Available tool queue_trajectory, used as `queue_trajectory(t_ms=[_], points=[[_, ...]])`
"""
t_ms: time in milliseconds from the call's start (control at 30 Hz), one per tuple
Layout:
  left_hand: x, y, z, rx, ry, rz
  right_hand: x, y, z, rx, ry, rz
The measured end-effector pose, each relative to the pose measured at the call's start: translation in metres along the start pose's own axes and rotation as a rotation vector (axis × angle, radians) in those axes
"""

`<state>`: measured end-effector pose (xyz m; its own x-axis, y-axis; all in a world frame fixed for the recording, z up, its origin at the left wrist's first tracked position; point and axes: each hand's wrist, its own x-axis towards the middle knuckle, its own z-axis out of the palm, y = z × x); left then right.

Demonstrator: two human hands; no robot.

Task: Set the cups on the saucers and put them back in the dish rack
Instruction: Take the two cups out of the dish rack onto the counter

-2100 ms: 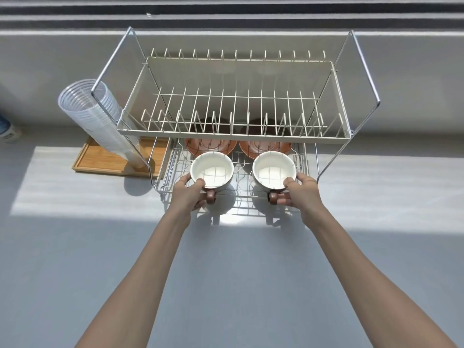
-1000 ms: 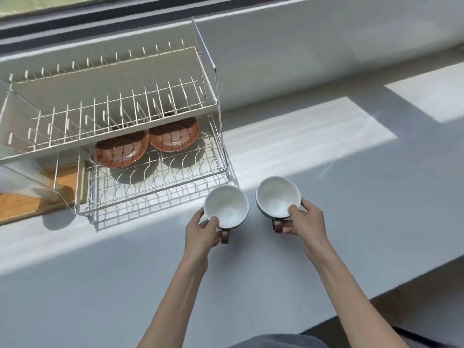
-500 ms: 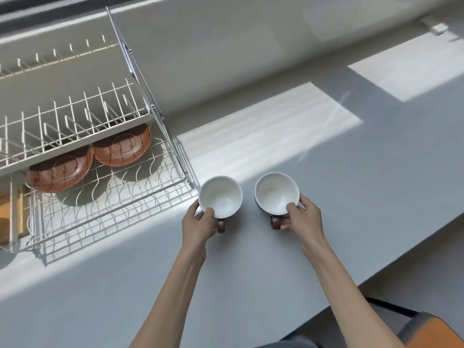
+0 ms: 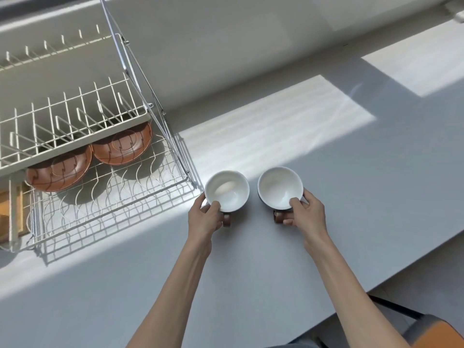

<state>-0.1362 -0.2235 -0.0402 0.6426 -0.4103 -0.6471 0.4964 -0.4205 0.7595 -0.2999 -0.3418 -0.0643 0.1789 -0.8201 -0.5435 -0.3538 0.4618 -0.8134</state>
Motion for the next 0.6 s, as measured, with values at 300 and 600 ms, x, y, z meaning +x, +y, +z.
queue_trajectory(t_ms=[300, 600], points=[[0.013, -0.007, -0.004, 0.006, -0.012, 0.005, 0.005, 0.001, 0.003, -0.031, 0.003, -0.013], [0.013, -0.005, -0.009, 0.07, -0.036, 0.015, 0.006, 0.003, 0.003, -0.125, 0.015, -0.025]])
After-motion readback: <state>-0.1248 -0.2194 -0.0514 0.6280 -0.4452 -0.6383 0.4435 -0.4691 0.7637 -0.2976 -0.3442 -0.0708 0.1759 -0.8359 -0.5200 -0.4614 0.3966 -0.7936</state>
